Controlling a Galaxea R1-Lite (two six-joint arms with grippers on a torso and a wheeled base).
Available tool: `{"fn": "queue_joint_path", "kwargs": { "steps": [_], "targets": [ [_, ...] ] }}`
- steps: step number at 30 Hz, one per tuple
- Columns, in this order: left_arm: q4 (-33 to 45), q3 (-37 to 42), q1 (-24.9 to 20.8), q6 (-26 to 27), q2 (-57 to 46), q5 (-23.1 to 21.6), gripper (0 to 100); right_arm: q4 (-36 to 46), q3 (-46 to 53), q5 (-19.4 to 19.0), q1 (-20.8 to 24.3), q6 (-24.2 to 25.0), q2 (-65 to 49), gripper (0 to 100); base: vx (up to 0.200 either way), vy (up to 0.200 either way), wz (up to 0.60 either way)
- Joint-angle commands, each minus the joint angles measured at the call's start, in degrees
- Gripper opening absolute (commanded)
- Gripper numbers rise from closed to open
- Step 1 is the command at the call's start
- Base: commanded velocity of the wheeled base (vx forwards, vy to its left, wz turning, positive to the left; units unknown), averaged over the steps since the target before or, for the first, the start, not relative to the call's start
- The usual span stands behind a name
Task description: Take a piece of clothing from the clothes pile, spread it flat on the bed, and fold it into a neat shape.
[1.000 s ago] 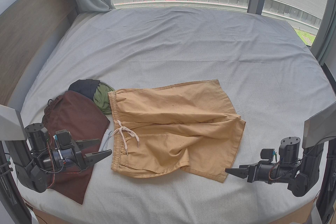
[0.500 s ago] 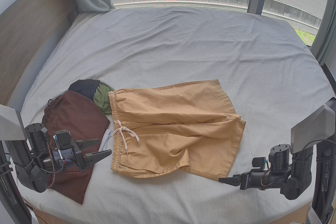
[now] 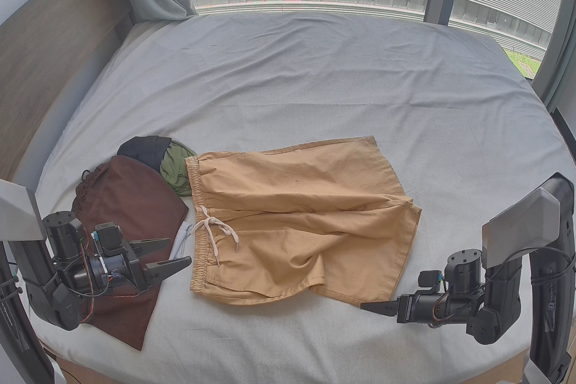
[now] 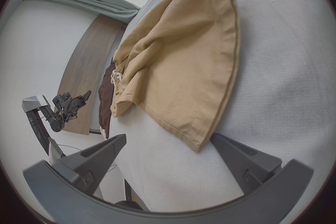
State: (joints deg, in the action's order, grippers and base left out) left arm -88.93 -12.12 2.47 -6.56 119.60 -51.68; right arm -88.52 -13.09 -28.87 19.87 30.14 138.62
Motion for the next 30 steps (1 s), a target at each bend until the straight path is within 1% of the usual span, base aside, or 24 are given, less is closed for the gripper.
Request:
{"fn": "queue_joint_path", "kwargs": {
  "steps": [1,9,10,17,30],
  "targets": [
    [0.0,-0.1,0.1,0.0,0.1,0.0,100,0.0,-0.8,0.0,1.0,0.4,0.3,100,0.000,0.000,0.00],
    [0.0,0.0,0.2,0.0,0.1,0.0,100,0.0,-1.5,0.2,0.8,0.4,0.6,100,0.000,0.000,0.00],
    [0.0,0.0,0.2,0.0,0.1,0.0,100,-0.1,-1.6,0.3,0.6,0.4,0.6,0,0.000,0.000,0.00],
    [0.0,0.0,0.0,0.0,0.4,0.0,100,0.0,-1.9,2.0,0.5,0.4,0.7,0,0.000,0.000,0.00],
    [0.0,0.2,-0.1,0.1,2.9,0.0,100,0.0,-1.3,2.1,0.3,0.2,0.4,0,0.000,0.000,0.00]
  ]
}}
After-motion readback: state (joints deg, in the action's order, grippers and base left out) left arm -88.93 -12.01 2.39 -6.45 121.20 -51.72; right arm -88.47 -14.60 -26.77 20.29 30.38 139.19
